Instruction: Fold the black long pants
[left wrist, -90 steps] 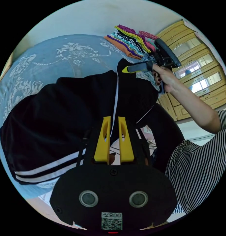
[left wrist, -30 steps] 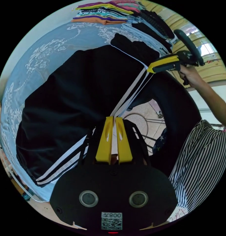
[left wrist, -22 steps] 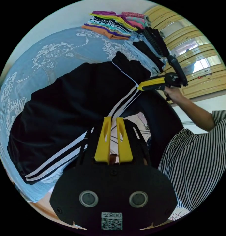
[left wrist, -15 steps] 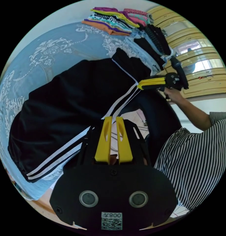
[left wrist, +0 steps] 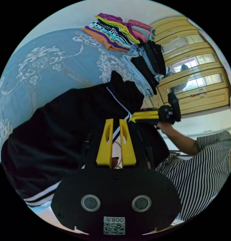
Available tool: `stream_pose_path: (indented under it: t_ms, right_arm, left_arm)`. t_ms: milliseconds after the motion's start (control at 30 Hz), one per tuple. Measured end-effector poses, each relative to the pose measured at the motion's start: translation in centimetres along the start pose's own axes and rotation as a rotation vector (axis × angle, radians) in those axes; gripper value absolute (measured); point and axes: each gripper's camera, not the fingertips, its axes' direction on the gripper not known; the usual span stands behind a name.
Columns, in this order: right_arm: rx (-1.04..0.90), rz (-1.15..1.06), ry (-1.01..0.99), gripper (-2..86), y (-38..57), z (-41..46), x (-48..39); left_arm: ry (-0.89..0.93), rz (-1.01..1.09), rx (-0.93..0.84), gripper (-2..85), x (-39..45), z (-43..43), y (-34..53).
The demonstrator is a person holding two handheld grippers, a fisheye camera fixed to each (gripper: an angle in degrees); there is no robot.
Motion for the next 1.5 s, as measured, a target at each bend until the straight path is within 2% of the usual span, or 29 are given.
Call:
stream_pose_path:
  t_ms: [200,433,633,767,933,1233,1500]
  right_arm:
    - [0.007,0.022,-0.050,2.2,1.7,2.2,1.6]
    - [0.029,0.053,-0.130,2.3,4.4,4.7,4.4]
    - [0.090,0.175,-0.217,2.2,8.2,6.2,8.0]
    - [0.202,0.332,-0.289,3.6,12.4,6.6,11.6]
    - [0.312,0.462,-0.368,7.0,15.8,7.9,15.7]
    - [0.397,0.558,-0.435,8.2,18.3,11.4,20.0]
    - [0.406,0.625,-0.495,8.4,20.4,13.6,22.0]
  left_arm:
    - [0.028,-0.079,-0.030,5.4,-1.1,6.6,-9.9]
    - [0.086,-0.125,-0.056,1.4,-1.3,10.6,-14.3]
    - [0.192,-0.052,0.007,0.6,3.0,11.2,-17.3]
    - [0.220,0.071,-0.028,0.4,8.8,13.4,-20.8]
    - [0.173,0.184,-0.129,0.5,14.9,17.8,-24.3]
    - [0.116,0.231,-0.120,2.5,19.8,17.9,-28.6]
    - [-0.134,0.251,-0.139,5.5,22.2,18.5,-36.7]
